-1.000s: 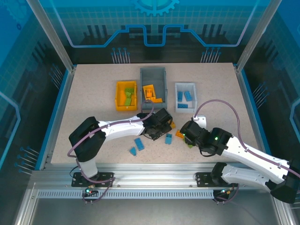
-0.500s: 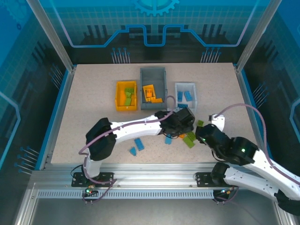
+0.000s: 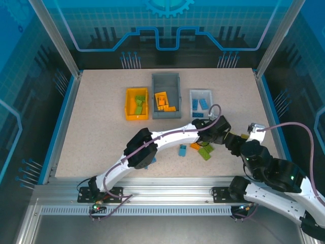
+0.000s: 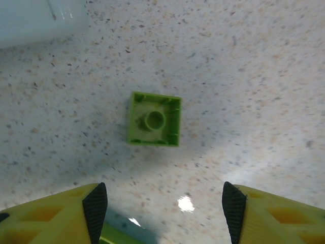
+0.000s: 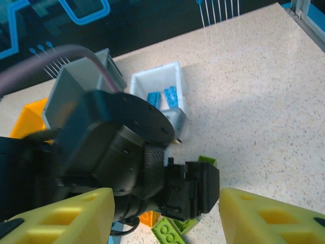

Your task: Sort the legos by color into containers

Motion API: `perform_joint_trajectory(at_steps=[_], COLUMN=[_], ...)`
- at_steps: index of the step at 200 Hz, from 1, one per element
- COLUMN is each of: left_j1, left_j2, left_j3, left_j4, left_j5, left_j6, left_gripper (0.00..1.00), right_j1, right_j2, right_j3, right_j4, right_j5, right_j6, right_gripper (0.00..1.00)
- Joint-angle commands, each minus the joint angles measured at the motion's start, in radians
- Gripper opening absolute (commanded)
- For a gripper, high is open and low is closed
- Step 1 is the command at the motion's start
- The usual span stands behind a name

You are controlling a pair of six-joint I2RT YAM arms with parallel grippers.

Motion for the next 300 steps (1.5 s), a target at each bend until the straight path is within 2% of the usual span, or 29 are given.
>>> perform_joint_trajectory(at_steps=[1, 39, 75, 103, 124, 151, 158, 183, 207, 244, 266, 300], left_j1=[0.005, 0.005, 0.019, 0.025, 0.027, 0.028, 0.028, 0.028, 0.031, 0.066, 0.154, 0.383], left_j2=[0.031, 0.114, 0.164, 0.188, 0.195, 0.18, 0.163, 0.02, -0.184, -0.497, -0.685, -0.908], left_j3=[0.064, 0.133, 0.177, 0.195, 0.2, 0.198, 0.187, 0.044, -0.152, -0.442, -0.614, -0.832], left_j4=[-0.016, -0.015, -0.036, -0.015, 0.007, 0.027, 0.034, 0.127, 0.211, 0.196, 0.128, 0.054], left_j5=[-0.064, -0.031, -0.054, -0.068, -0.073, -0.073, -0.072, -0.083, -0.112, -0.158, -0.154, -0.108], left_j6=[0.185, 0.271, 0.279, 0.3, 0.32, 0.325, 0.319, 0.291, 0.245, 0.156, 0.095, 0.089], left_gripper=[0.68, 0.69, 0.68, 0.54, 0.48, 0.3, 0.28, 0.26, 0.25, 0.25, 0.25, 0.26], right_j1=[-0.005, -0.005, -0.005, -0.005, -0.005, -0.005, -0.005, -0.004, -0.005, -0.004, 0.0, 0.081], right_j2=[-0.034, -0.028, -0.027, -0.022, -0.019, -0.018, -0.019, -0.021, -0.005, 0.11, 0.215, 0.384], right_j3=[-0.022, -0.021, -0.02, -0.022, -0.023, -0.023, -0.023, -0.023, -0.023, -0.023, -0.023, -0.023], right_j4=[0.062, 0.054, 0.049, 0.056, 0.059, 0.061, 0.06, 0.058, 0.071, 0.143, 0.256, 0.479], right_j5=[-0.005, -0.007, -0.011, -0.018, -0.024, -0.033, -0.034, -0.044, -0.077, -0.199, -0.33, -0.437], right_j6=[-0.05, -0.041, -0.03, -0.032, -0.026, -0.023, -0.023, -0.037, -0.074, -0.167, -0.236, -0.298], right_gripper=[0.6, 0.6, 0.6, 0.6, 0.6, 0.6, 0.6, 0.6, 0.61, 0.61, 0.61, 0.6])
